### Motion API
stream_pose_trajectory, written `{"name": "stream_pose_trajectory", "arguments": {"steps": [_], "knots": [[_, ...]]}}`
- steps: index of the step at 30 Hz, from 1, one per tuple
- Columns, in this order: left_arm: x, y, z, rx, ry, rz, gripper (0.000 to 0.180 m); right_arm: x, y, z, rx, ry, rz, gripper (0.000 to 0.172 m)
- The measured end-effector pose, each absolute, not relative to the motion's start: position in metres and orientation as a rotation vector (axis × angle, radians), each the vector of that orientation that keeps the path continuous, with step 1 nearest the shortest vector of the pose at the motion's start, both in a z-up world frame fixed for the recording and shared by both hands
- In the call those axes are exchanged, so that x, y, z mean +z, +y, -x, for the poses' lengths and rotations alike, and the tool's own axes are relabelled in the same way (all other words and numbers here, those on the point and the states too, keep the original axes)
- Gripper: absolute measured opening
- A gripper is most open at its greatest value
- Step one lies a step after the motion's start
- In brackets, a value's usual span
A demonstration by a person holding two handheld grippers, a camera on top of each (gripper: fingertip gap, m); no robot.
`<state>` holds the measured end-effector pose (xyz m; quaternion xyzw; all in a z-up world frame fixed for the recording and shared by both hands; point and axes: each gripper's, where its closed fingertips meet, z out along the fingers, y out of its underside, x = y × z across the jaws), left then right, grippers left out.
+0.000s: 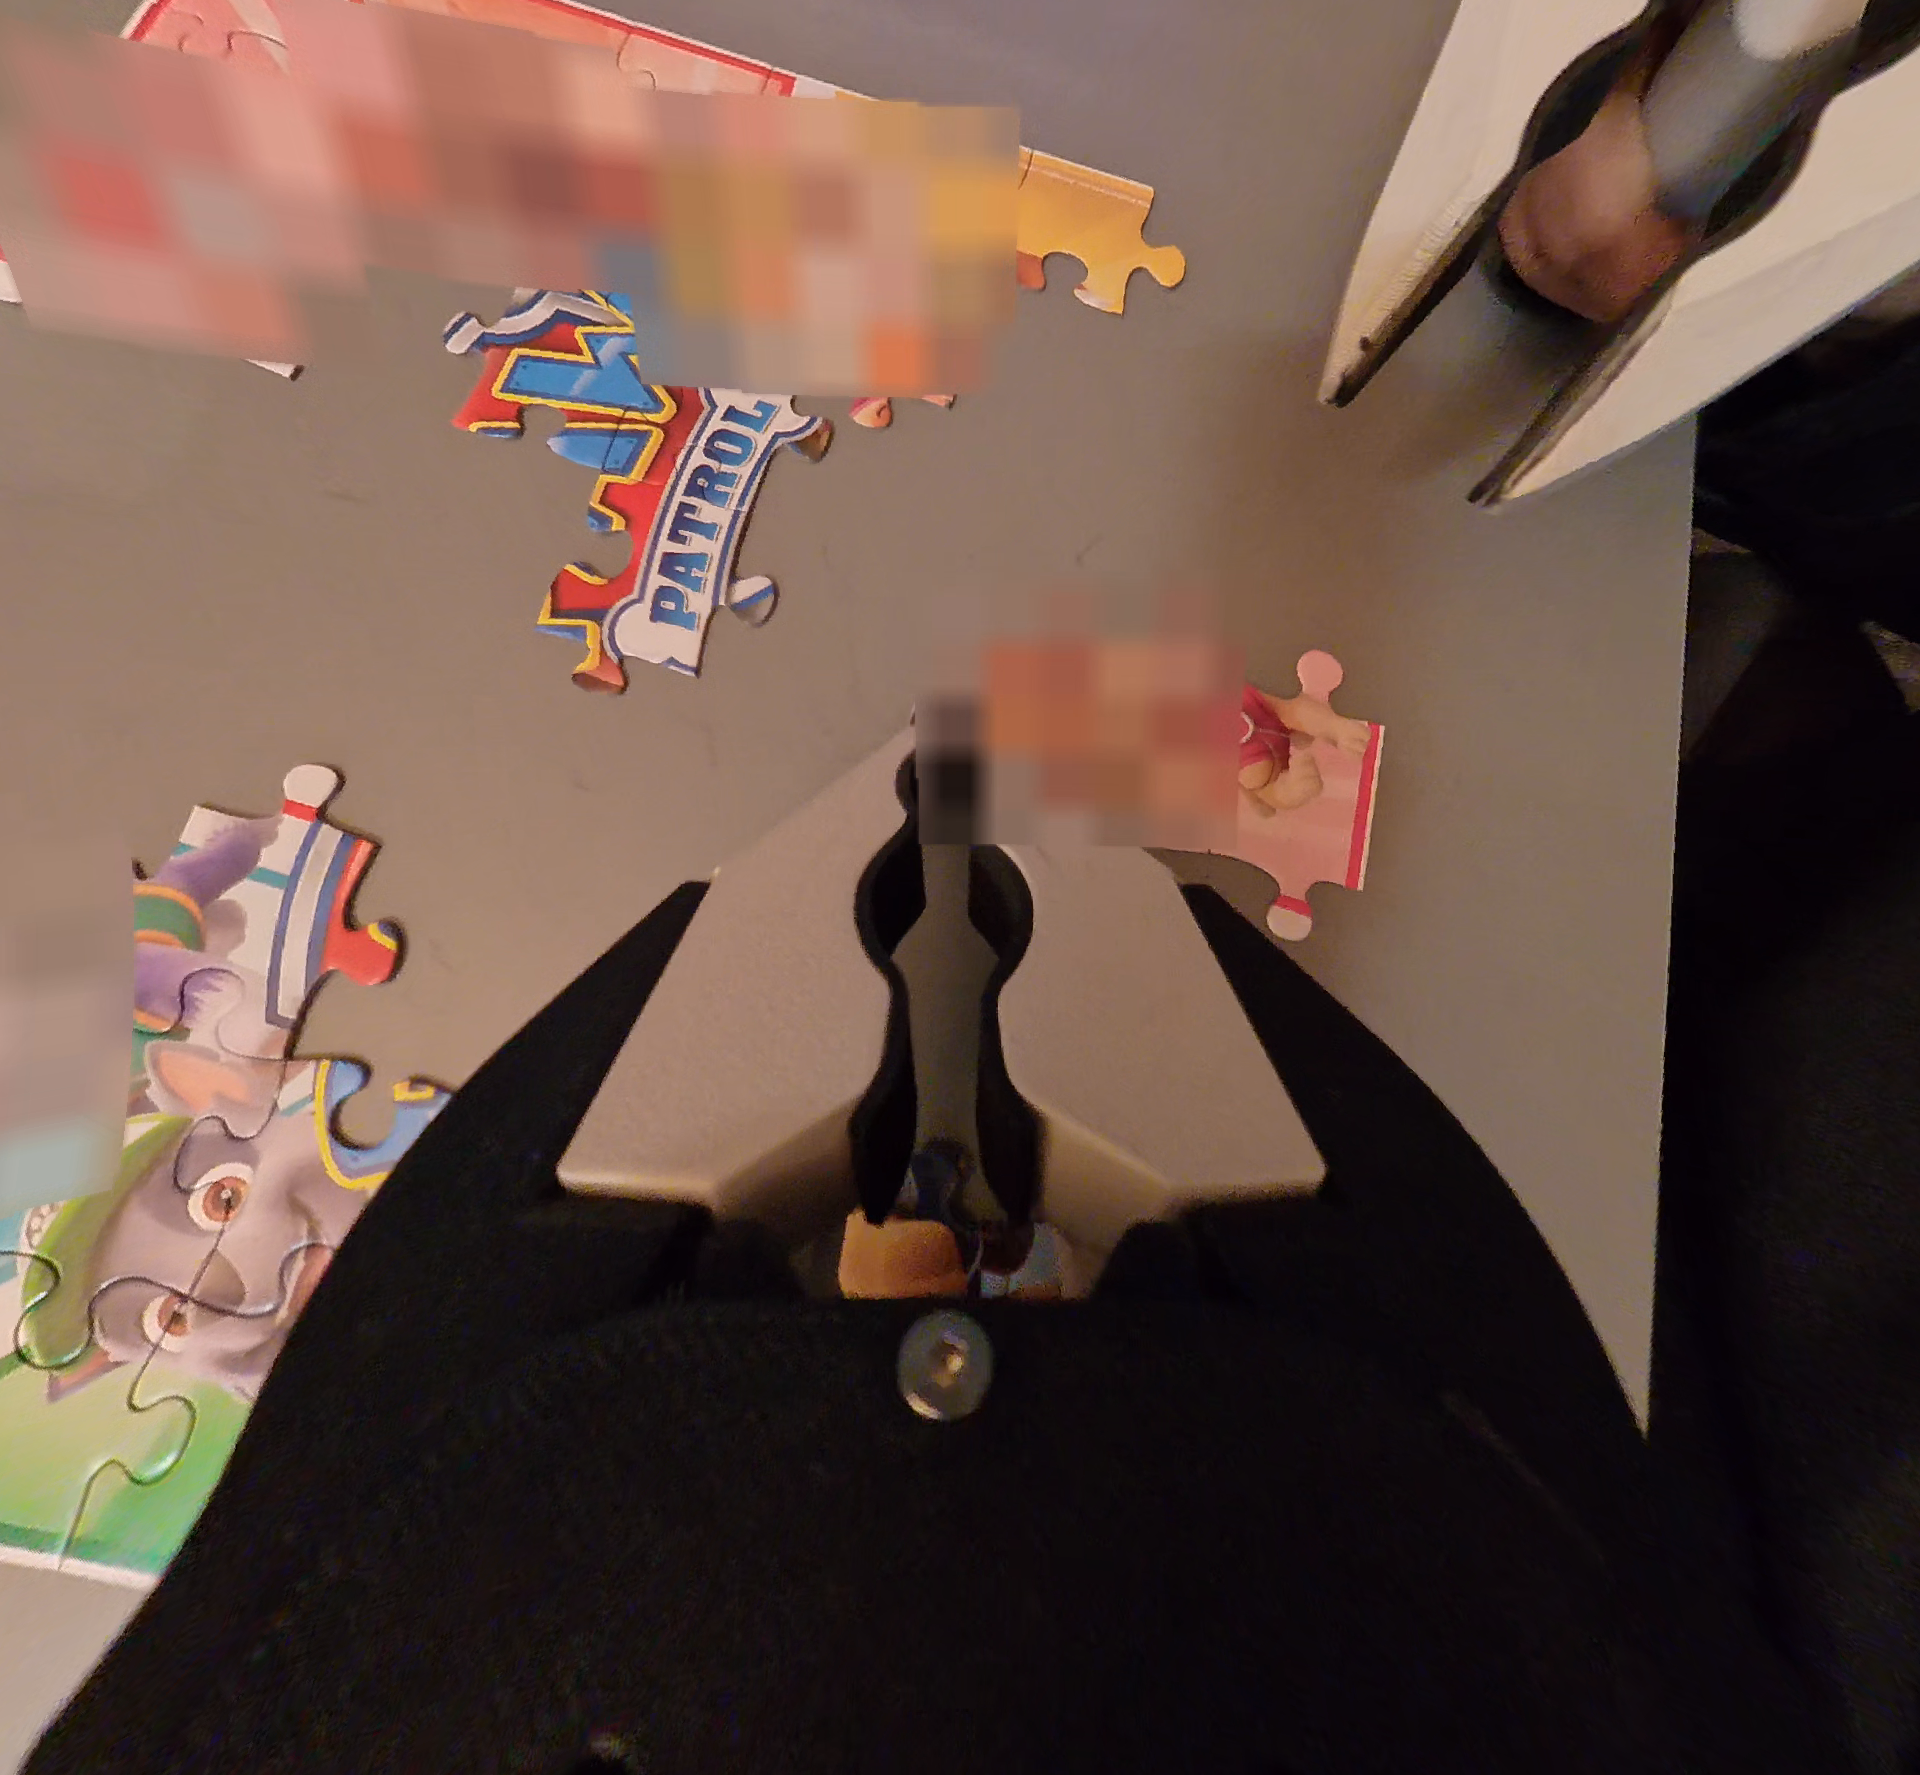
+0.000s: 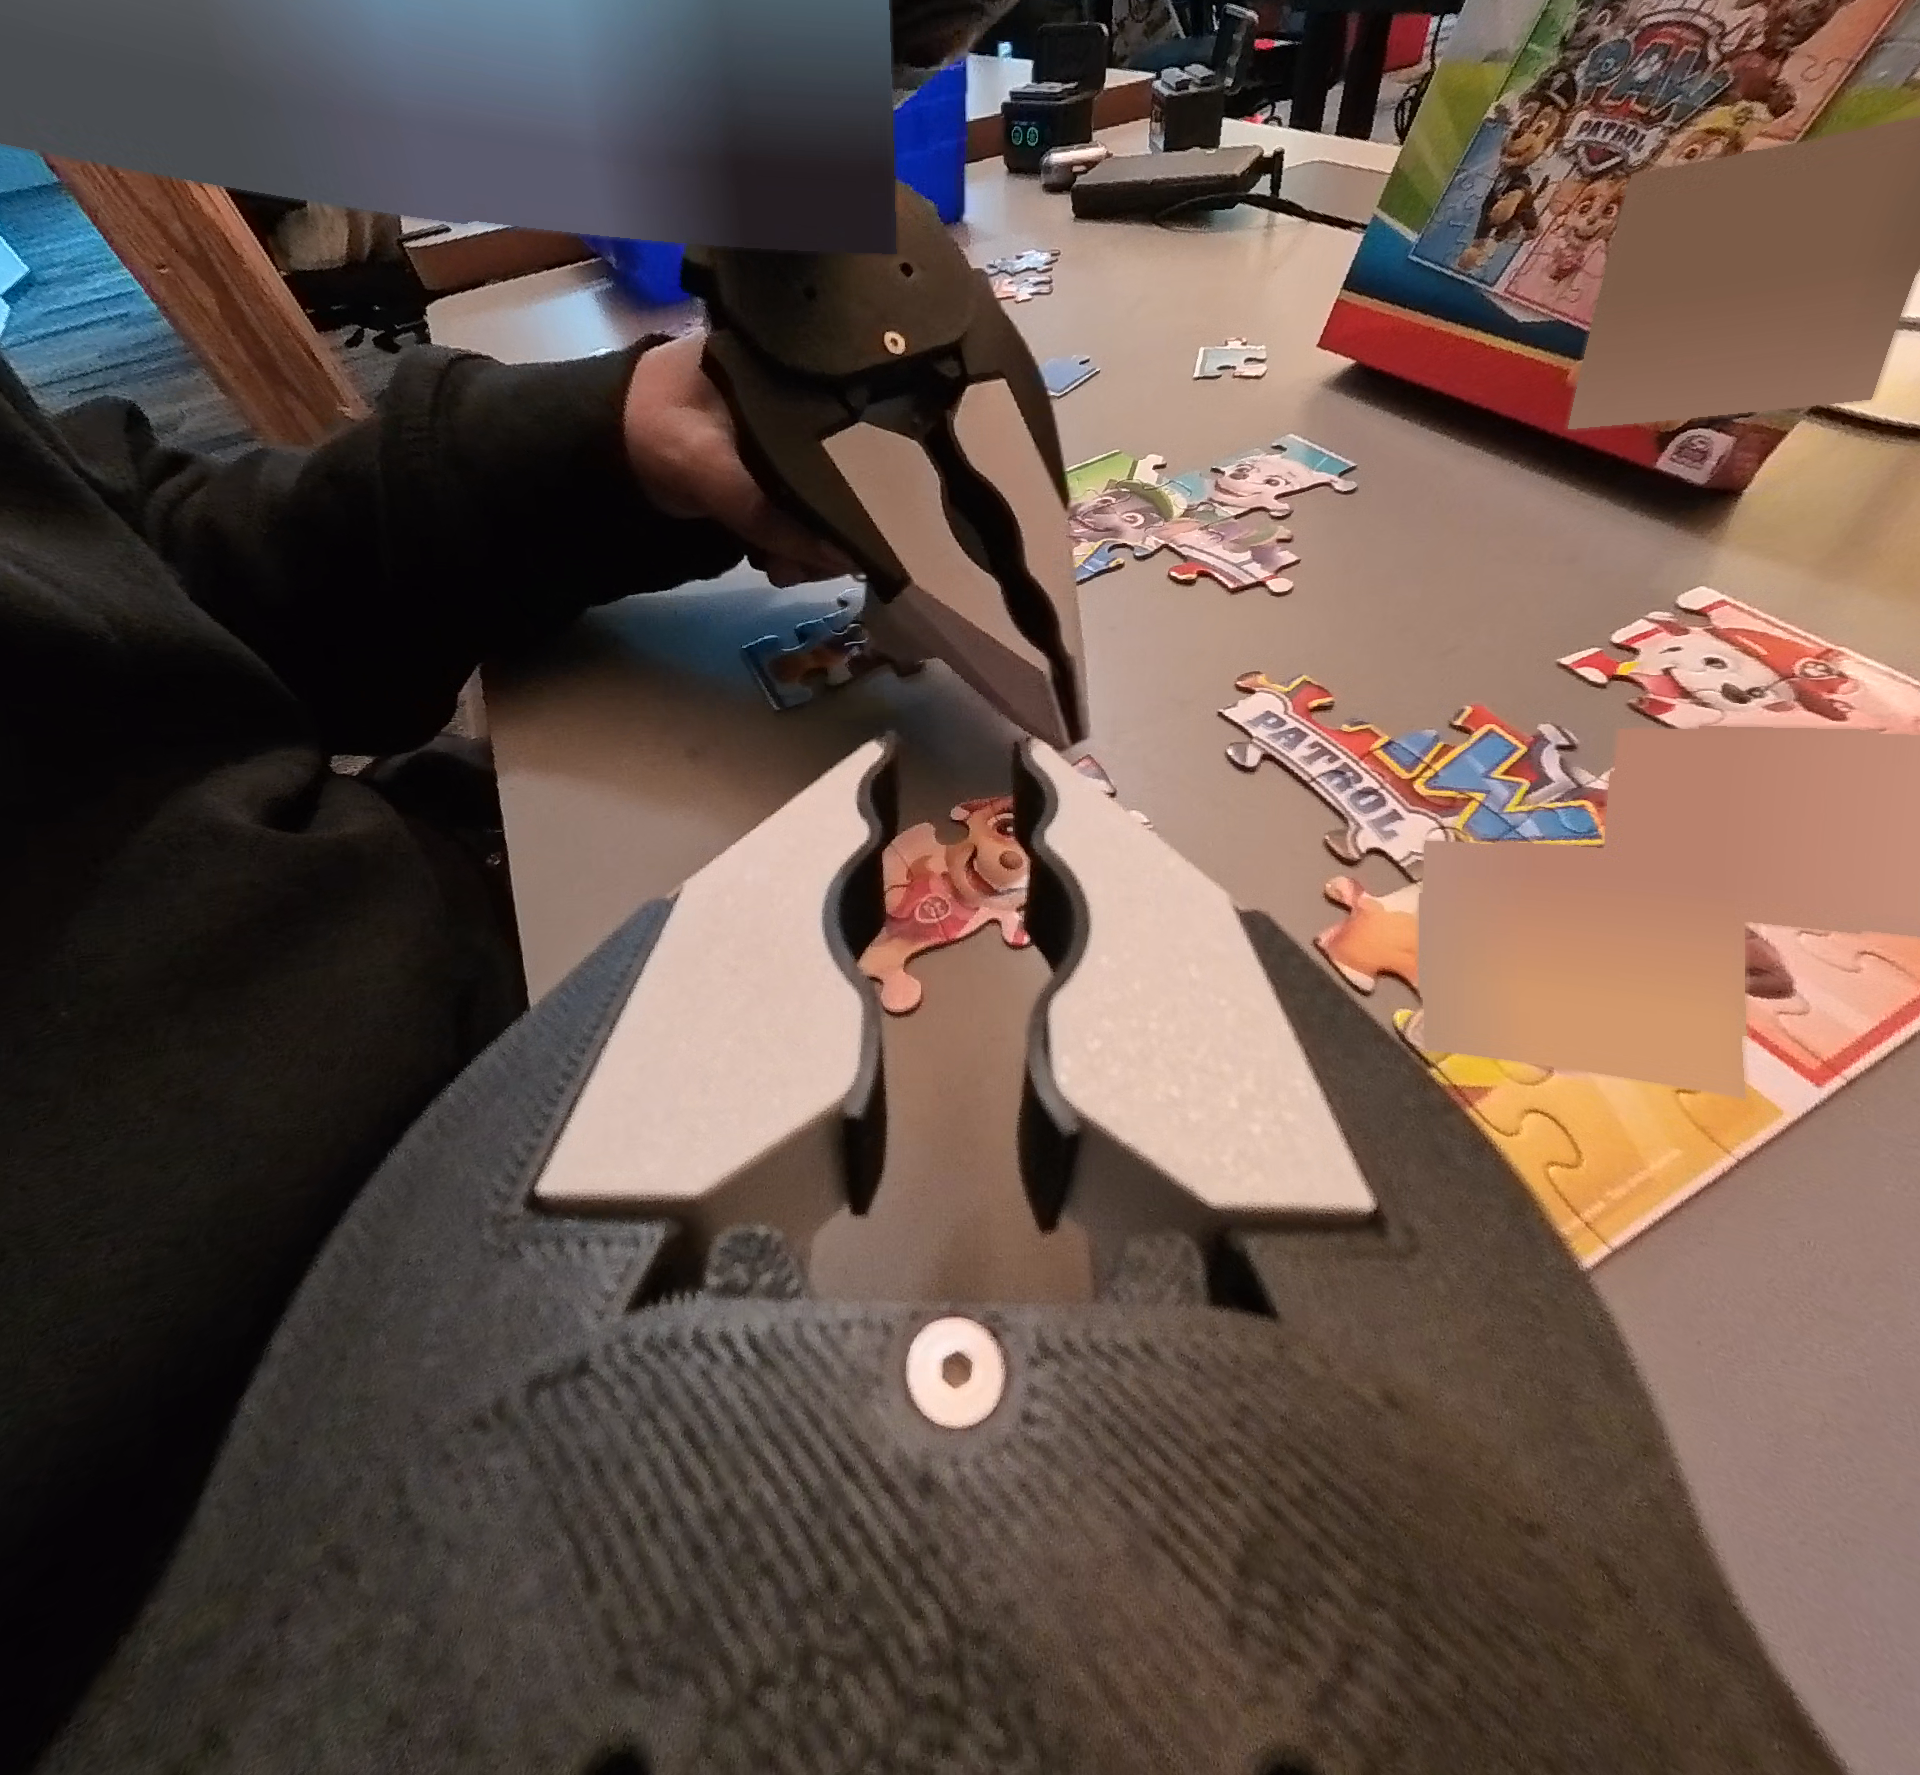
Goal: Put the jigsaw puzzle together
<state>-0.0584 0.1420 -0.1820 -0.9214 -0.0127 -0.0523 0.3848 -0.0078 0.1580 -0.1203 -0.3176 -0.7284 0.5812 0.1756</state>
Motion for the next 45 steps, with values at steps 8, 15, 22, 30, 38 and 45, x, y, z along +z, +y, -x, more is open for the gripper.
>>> {"name": "stream_pose_trajectory", "arguments": {"steps": [8, 15, 22, 30, 38, 45], "knots": [[-0.187, 0.135, 0.054, -0.175, -0.018, 2.387, 0.012, -0.116, 0.16, 0.007, 1.685, -2.041, 0.9, 0.019], [-0.194, 0.133, 0.051, -0.184, -0.003, 2.415, 0.009, -0.115, 0.161, 0.007, 1.694, -2.037, 0.899, 0.019], [-0.193, 0.137, 0.048, -0.194, 0.018, 2.415, 0.002, -0.115, 0.161, 0.007, 1.698, -2.035, 0.896, 0.019], [-0.187, 0.152, 0.055, -0.166, 0.015, 2.379, 0.002, -0.114, 0.161, 0.006, 1.701, -2.031, 0.892, 0.019], [-0.182, 0.17, 0.072, -0.109, 0.028, 2.373, 0.001, -0.113, 0.161, 0.006, 1.713, -2.024, 0.887, 0.019], [-0.189, 0.184, 0.083, -0.109, 0.027, 2.393, 0.002, -0.111, 0.162, 0.005, 1.727, -2.015, 0.879, 0.019]]}}
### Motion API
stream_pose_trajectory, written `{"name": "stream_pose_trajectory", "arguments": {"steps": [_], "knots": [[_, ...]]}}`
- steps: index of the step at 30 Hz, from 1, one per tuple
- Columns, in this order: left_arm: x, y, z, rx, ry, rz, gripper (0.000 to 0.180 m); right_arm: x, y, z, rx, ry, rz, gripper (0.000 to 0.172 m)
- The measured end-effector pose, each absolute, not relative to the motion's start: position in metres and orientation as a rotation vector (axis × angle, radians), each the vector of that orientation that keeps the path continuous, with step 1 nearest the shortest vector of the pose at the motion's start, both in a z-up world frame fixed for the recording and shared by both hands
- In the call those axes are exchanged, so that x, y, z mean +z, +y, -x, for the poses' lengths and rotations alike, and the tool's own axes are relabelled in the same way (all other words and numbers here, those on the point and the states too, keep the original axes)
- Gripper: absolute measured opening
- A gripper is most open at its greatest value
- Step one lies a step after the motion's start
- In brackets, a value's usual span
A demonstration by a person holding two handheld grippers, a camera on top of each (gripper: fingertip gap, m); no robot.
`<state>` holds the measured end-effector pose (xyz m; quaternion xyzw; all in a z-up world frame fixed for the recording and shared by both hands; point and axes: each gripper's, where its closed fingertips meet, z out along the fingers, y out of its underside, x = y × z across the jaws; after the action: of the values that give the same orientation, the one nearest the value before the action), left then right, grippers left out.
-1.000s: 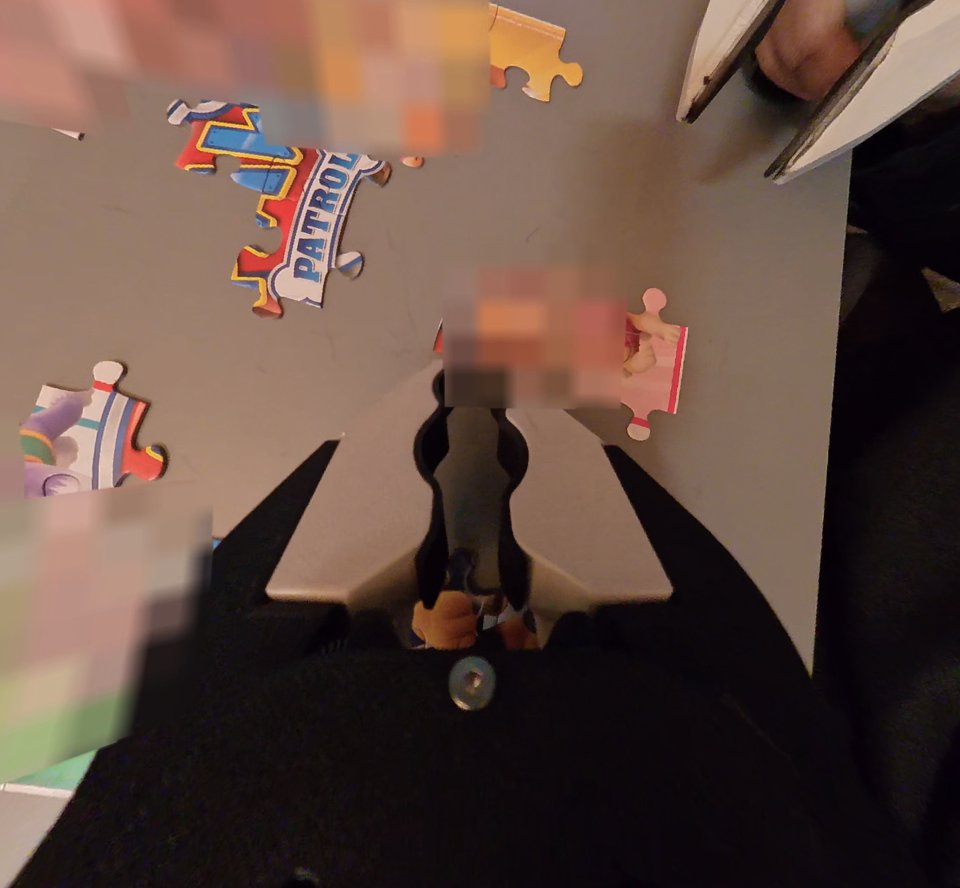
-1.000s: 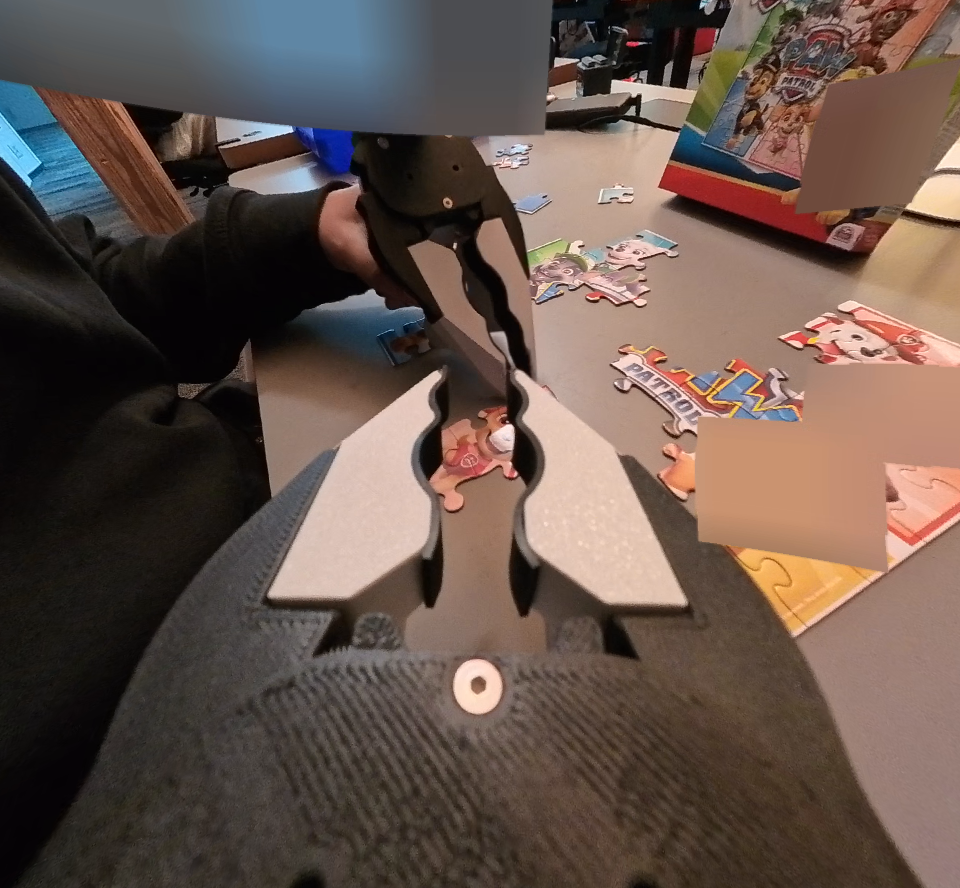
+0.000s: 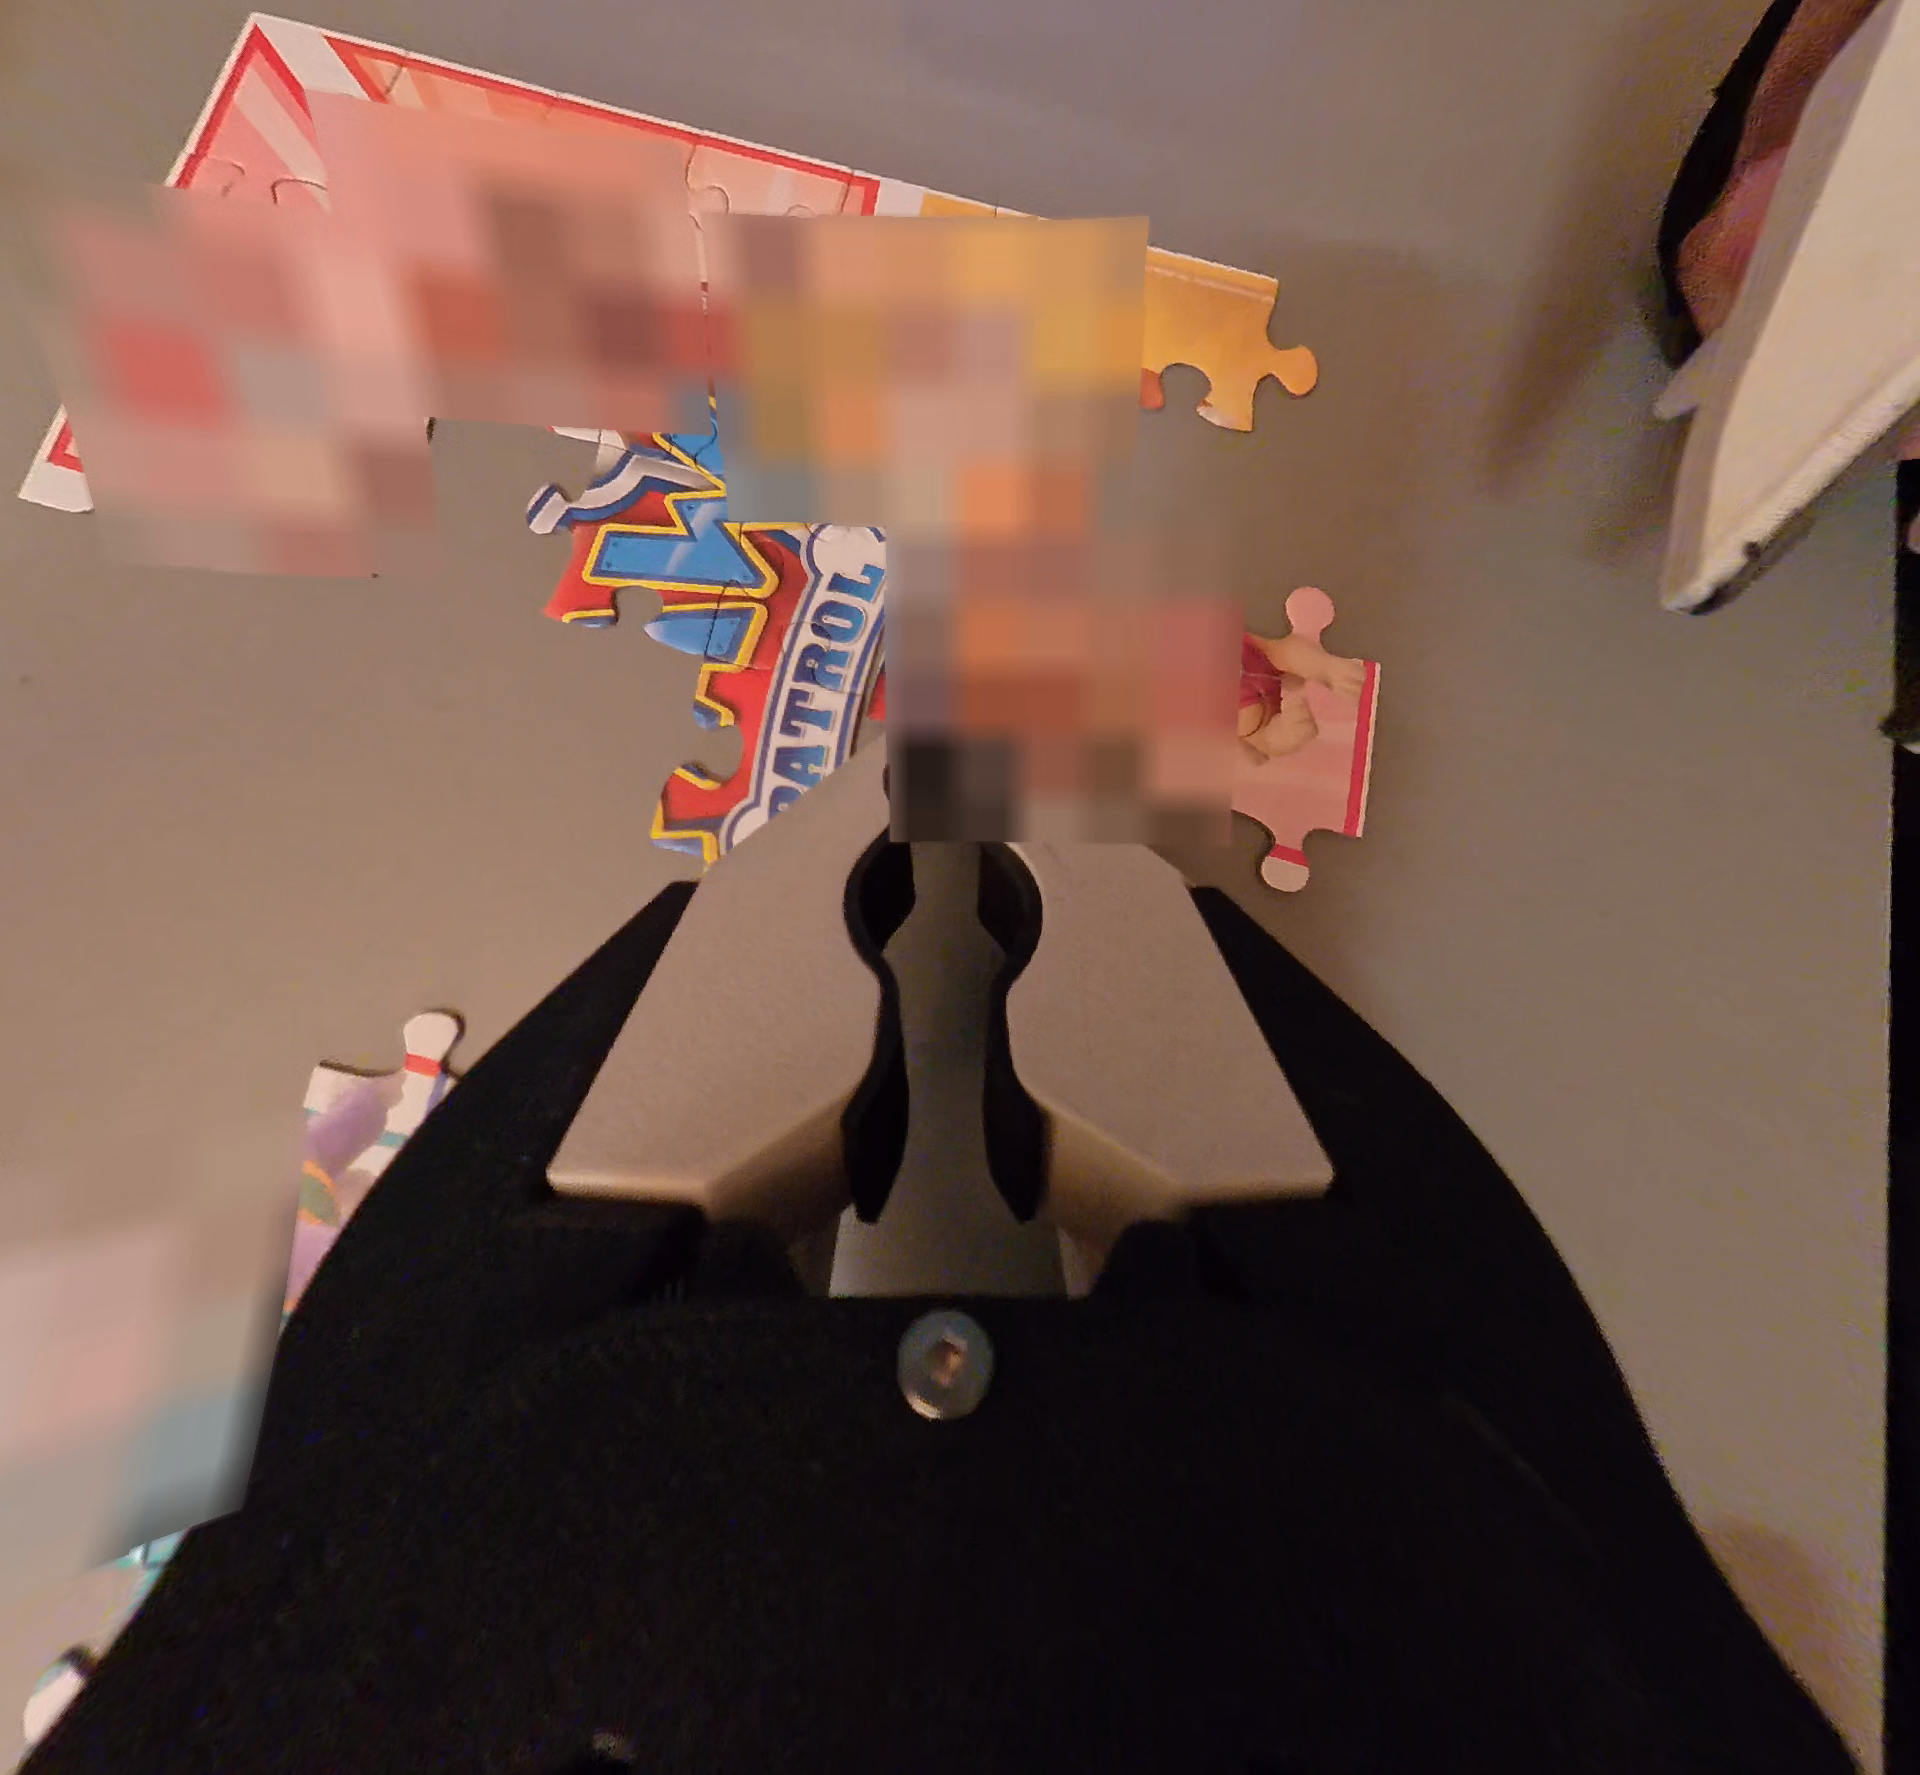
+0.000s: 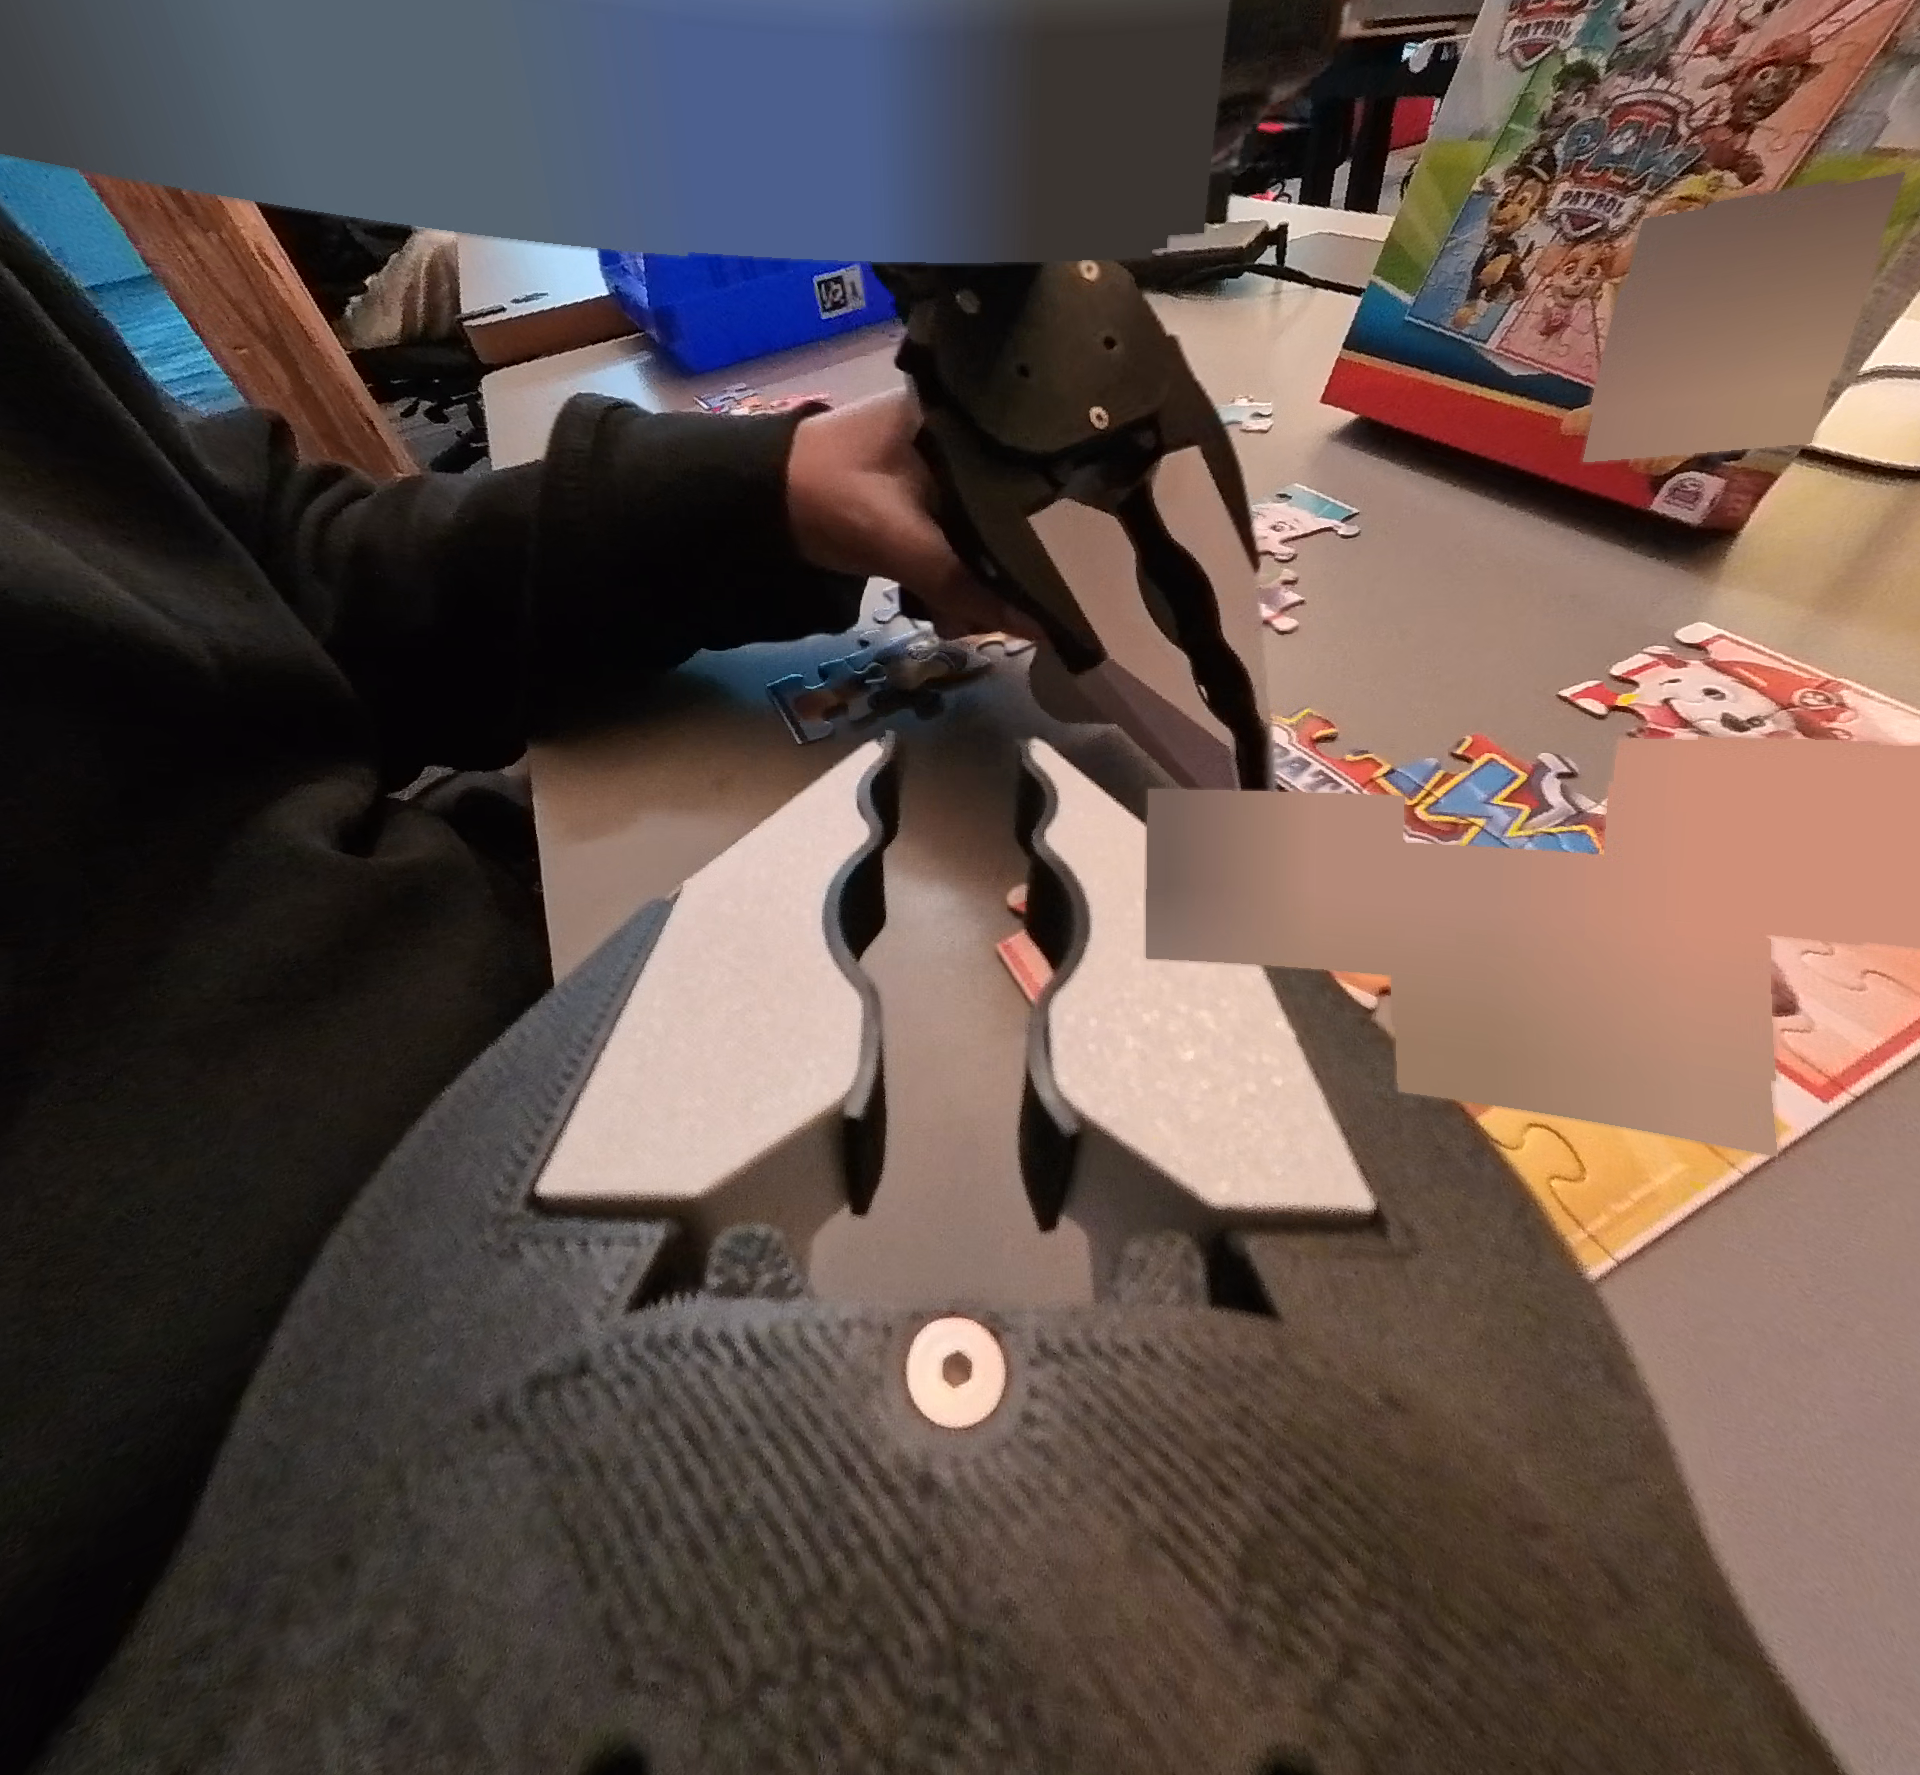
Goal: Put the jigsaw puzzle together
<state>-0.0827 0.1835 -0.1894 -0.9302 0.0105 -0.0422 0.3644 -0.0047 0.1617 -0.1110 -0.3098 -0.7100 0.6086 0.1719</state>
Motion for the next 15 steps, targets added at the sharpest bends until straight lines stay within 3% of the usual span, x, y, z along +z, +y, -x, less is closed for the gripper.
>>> {"name": "stream_pose_trajectory", "arguments": {"steps": [15], "knots": [[-0.1909, 0.1881, 0.0851, -0.091, 0.028, 2.405, 0.002, -0.1092, 0.1616, 0.0035, 1.745, -2.008, 0.875, 0.02]]}}
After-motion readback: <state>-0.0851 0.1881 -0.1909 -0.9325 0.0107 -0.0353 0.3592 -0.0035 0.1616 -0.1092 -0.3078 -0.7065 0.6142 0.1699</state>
